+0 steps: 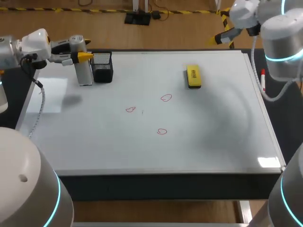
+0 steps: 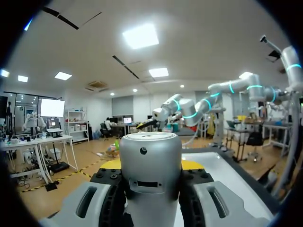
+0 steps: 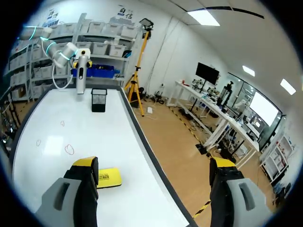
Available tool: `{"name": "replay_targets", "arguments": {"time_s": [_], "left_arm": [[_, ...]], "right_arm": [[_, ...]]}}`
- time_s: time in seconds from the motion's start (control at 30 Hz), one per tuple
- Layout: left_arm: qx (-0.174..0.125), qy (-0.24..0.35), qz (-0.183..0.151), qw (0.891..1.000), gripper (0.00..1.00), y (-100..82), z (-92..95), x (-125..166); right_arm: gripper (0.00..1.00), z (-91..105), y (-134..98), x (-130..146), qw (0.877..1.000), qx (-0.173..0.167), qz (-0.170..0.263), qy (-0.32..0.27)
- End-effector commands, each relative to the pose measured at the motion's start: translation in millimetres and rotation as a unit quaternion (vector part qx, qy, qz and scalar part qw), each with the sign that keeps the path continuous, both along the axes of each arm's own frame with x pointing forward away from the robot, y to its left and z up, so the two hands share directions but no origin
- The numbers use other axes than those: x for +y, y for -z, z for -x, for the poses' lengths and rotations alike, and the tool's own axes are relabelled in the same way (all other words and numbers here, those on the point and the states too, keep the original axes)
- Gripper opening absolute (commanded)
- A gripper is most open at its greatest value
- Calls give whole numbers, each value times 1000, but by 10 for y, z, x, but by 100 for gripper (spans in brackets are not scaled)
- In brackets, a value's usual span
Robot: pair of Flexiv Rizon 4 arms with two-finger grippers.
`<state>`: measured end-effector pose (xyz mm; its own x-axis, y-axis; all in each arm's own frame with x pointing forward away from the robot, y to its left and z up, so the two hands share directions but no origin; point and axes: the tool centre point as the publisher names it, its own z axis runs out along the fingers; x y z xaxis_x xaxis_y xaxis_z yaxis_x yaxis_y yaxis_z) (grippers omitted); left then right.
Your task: Pick up the inspection probe, press it on each red-marked spot on the whiteboard one by one, put down the probe, pick up the eraser, and wipe off all the red marks.
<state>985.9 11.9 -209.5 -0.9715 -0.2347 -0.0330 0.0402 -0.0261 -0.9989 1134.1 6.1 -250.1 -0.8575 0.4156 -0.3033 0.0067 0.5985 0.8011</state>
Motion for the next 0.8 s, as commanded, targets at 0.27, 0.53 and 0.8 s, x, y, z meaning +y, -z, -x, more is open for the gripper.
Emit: {"name": "replay_targets", "arguments": {"time_s": [0.27,0.53,0.8], "left_arm": [[0,-1,0,1000,0,-11,7,1],[0,-1,0,1000,0,-11,7,1],[0,-1,0,1000,0,-11,7,1]], "right_arm": [[100,143,297,178,900,40,319,-293],[100,366,570,209,822,-3,431,-371],[100,398,599,175,819,1,453,-353]]}}
